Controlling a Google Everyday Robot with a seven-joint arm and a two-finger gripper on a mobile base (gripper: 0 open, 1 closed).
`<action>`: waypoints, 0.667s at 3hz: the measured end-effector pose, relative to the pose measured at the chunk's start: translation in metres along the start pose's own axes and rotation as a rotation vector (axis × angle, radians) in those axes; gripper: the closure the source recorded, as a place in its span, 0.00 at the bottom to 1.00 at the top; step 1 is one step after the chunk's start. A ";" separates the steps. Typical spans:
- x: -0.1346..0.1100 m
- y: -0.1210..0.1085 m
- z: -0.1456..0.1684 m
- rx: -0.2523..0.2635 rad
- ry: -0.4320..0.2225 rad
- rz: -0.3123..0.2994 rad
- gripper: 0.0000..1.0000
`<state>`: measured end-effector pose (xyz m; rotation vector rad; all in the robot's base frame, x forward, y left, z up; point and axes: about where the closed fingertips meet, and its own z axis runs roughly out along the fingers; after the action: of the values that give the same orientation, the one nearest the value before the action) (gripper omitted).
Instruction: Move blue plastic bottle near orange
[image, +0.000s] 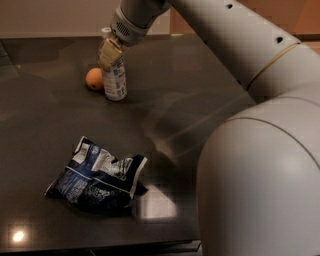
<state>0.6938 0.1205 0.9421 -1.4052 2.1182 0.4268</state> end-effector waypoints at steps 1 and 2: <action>0.000 0.001 0.003 -0.004 0.003 -0.001 0.37; 0.000 0.002 0.006 -0.008 0.005 -0.002 0.15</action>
Offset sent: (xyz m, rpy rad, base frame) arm -0.0002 0.0019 -0.0024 -0.0016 0.0035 0.0030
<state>0.6934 0.1245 0.9372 -1.4143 2.1215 0.4318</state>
